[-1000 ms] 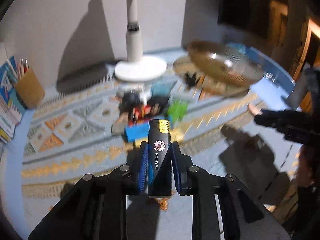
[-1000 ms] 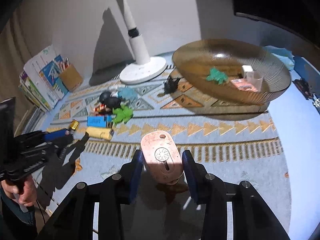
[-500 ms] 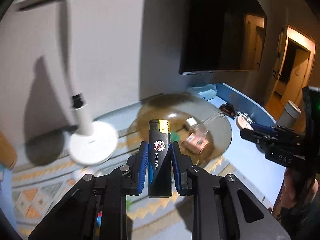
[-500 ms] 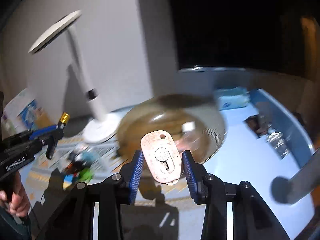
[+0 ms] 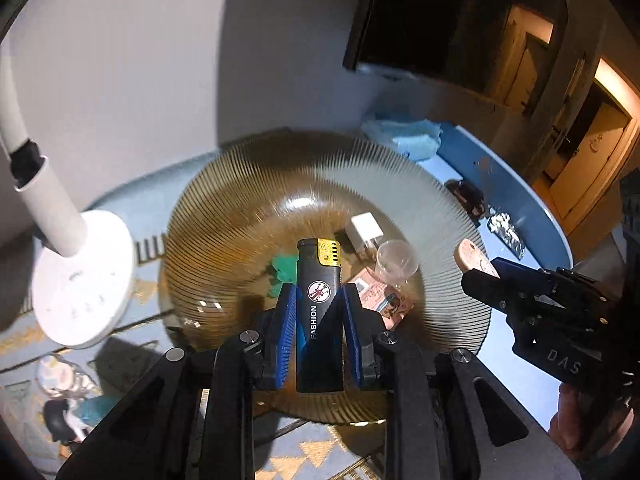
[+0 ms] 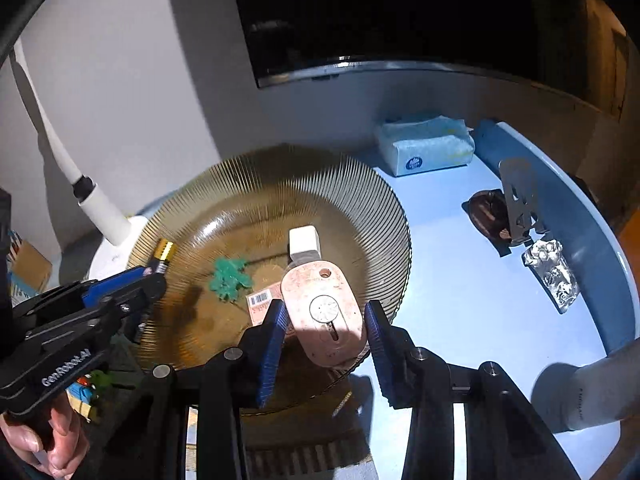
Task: Organize rigid objects
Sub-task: 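Lower lighter and pink object into the amber bowl and open both grippers, then withdraw both grippers from the bowl back toward the item pile, then grasp the yellow lighter with the left gripper while the right gripper grasps the blue box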
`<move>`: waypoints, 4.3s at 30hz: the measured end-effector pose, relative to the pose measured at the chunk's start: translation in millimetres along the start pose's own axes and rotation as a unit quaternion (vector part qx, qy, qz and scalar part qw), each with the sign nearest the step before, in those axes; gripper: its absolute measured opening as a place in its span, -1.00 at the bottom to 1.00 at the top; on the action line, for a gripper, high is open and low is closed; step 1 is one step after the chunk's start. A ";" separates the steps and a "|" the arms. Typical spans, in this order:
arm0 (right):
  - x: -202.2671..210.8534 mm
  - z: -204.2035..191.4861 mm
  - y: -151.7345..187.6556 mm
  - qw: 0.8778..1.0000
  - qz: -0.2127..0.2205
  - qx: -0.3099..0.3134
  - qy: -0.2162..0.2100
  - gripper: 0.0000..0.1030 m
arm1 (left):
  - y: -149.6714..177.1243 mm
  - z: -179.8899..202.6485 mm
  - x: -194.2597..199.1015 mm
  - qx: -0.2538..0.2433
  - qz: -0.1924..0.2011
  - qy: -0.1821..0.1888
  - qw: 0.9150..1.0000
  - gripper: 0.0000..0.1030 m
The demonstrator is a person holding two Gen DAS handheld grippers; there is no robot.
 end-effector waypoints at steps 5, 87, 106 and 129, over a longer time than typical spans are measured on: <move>-10.2 3.1 1.2 1.000 -0.012 0.004 0.012 -0.23 | 1.8 5.9 -8.0 -0.004 -0.011 -0.001 1.000 -0.61; -17.6 -288.4 96.7 0.935 -0.053 0.288 -0.200 0.07 | 218.2 -279.3 169.8 0.240 0.013 -0.255 0.937 0.93; -30.6 -331.7 125.7 0.904 -0.079 0.370 -0.199 -0.49 | 181.2 -260.4 140.1 0.145 0.015 -0.228 0.963 -0.44; 0.6 -284.6 163.4 0.958 -0.067 0.241 -0.137 -0.28 | 224.8 -192.2 144.3 0.036 0.002 -0.150 0.988 -0.08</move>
Point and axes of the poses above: each gripper's, at about its wrist camera, not at the fingertips, and x roughly against the way its jaws point, z to its right, y to its underside, the point moved 2 cm from there along -x, roughly the way its jaws point, and after that the axes turned 7 degrees about x, right-handed, at the moved point
